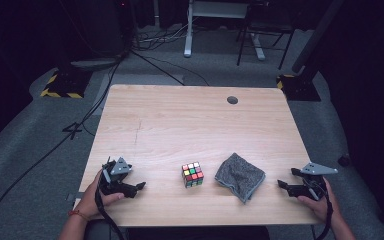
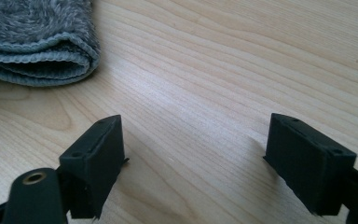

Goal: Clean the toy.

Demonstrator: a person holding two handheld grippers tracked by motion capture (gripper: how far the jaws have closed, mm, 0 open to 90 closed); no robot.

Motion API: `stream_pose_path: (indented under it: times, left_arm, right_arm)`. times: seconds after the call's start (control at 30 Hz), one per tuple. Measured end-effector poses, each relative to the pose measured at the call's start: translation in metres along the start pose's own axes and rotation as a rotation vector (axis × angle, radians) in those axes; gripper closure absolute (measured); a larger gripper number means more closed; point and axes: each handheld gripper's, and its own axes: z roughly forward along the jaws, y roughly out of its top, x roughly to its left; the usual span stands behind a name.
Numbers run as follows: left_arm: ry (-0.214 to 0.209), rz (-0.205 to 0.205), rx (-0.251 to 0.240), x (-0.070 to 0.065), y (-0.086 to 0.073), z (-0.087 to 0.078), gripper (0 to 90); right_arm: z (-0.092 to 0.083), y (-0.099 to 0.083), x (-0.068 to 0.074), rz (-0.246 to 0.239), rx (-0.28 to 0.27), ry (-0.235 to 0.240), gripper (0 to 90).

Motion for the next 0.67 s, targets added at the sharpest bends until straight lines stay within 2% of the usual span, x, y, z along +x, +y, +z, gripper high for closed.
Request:
stream_pose_path:
  times: [0.67]
  left_arm:
    - [0.007, -0.011, 0.002, 0.0003, 0.0001, -0.0001, 14.7]
  right_arm:
    - [0.0004, 0.0003, -0.0004, -0.001, 0.001, -0.002, 18.9]
